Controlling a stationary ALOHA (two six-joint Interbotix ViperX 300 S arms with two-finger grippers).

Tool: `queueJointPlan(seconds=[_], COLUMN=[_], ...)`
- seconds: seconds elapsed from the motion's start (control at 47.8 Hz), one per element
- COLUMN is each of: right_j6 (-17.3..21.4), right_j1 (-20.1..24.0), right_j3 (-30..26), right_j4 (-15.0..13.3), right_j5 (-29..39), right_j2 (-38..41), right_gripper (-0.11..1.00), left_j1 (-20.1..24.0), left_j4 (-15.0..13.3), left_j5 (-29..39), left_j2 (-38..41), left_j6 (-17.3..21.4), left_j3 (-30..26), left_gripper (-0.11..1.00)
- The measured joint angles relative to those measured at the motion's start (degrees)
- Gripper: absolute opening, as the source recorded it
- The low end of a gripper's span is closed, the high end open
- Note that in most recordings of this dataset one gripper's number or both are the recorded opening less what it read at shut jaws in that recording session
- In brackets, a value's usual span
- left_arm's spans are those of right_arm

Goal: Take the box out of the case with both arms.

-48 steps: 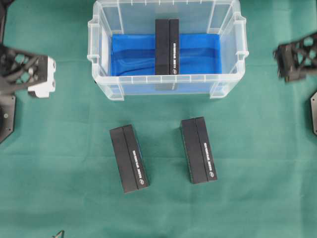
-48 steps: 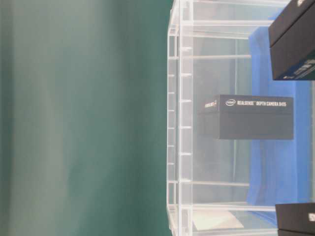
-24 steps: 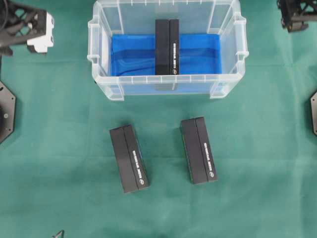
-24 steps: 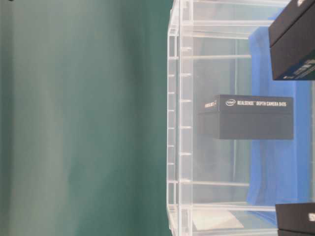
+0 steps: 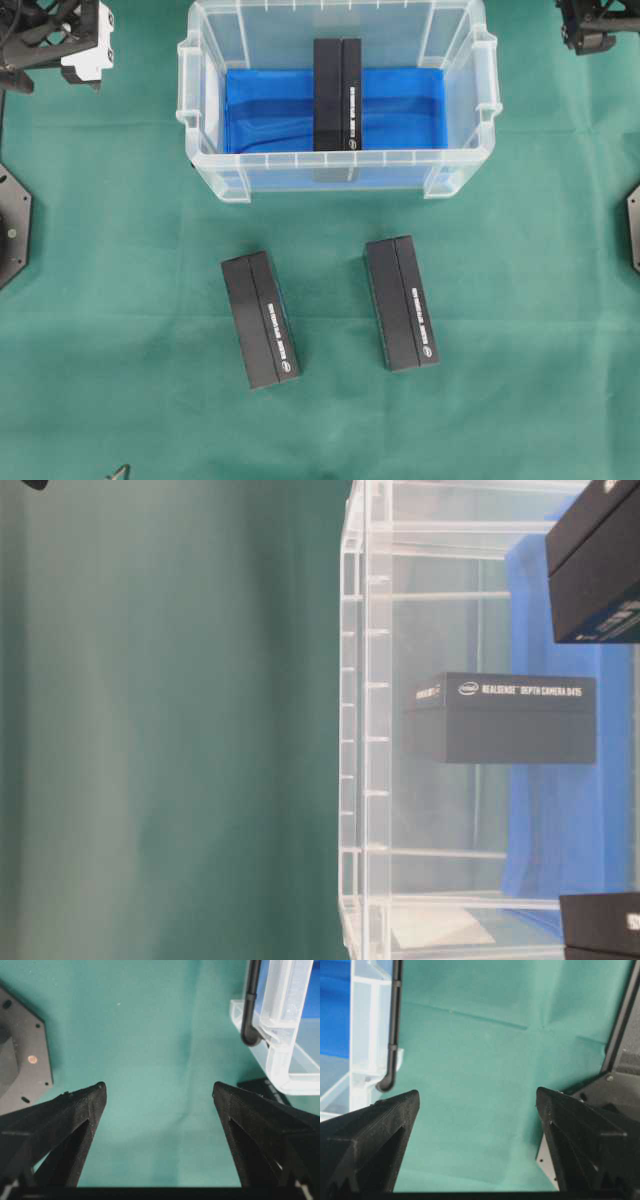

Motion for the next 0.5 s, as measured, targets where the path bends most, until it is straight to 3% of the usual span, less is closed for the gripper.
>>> queueJointPlan(seconds=[0.502], right_j6=[-0.1], right_j1=[0.0], right_j3=[0.0], right_j4=[0.2], right_j5=[-0.3], right_j2=[0.1], right_gripper=[0.93], left_j1=[0.1], left_j4=[0.0], left_j5=[-0.1], left_j2=[0.1], left_j6=[0.0], left_j3=[0.0], left_gripper=[0.91])
